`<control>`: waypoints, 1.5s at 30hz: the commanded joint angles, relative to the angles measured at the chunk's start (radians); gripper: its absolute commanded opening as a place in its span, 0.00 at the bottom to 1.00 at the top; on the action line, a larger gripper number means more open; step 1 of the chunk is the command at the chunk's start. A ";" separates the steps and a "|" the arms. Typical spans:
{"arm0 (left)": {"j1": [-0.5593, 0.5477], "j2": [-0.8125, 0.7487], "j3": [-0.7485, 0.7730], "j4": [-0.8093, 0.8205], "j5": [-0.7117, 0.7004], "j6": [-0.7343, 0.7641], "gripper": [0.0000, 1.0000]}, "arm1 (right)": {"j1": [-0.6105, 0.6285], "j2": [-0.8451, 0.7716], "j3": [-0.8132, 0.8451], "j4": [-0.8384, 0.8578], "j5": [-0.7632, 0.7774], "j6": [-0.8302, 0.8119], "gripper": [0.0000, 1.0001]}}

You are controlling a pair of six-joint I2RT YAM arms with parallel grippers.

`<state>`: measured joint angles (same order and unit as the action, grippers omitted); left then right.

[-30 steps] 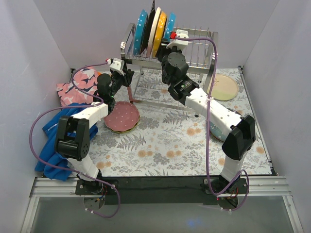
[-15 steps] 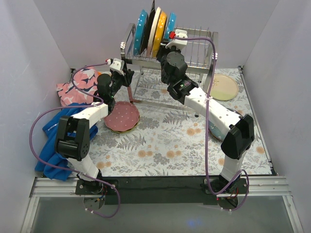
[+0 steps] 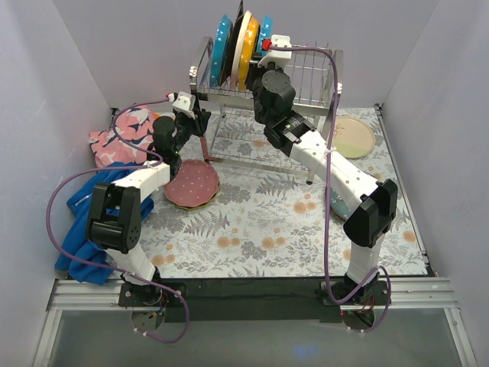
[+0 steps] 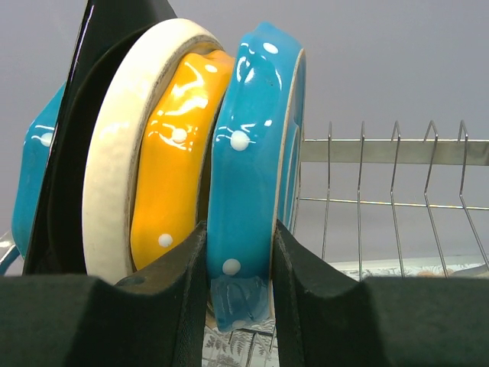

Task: Unload the plates from the dish rack
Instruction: Unload the plate from the dish rack.

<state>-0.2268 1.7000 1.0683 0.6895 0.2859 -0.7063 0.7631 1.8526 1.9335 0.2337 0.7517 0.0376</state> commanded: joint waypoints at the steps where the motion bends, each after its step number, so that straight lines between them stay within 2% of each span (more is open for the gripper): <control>1: -0.005 -0.033 -0.022 -0.021 -0.005 -0.067 0.00 | -0.038 -0.012 0.110 0.121 -0.032 -0.067 0.01; 22: -0.005 -0.023 -0.013 -0.038 -0.024 -0.070 0.00 | -0.038 -0.067 0.125 0.131 -0.028 -0.050 0.01; 36: -0.012 -0.005 0.010 -0.048 -0.034 -0.079 0.00 | -0.027 -0.139 -0.050 0.182 -0.086 -0.010 0.01; 45: -0.016 -0.005 0.013 -0.053 -0.048 -0.071 0.00 | -0.018 -0.128 0.033 0.190 -0.097 -0.076 0.01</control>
<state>-0.2344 1.7000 1.0687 0.6876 0.2646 -0.7090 0.7464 1.8072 1.8690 0.2832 0.6968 0.0452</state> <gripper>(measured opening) 0.236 0.375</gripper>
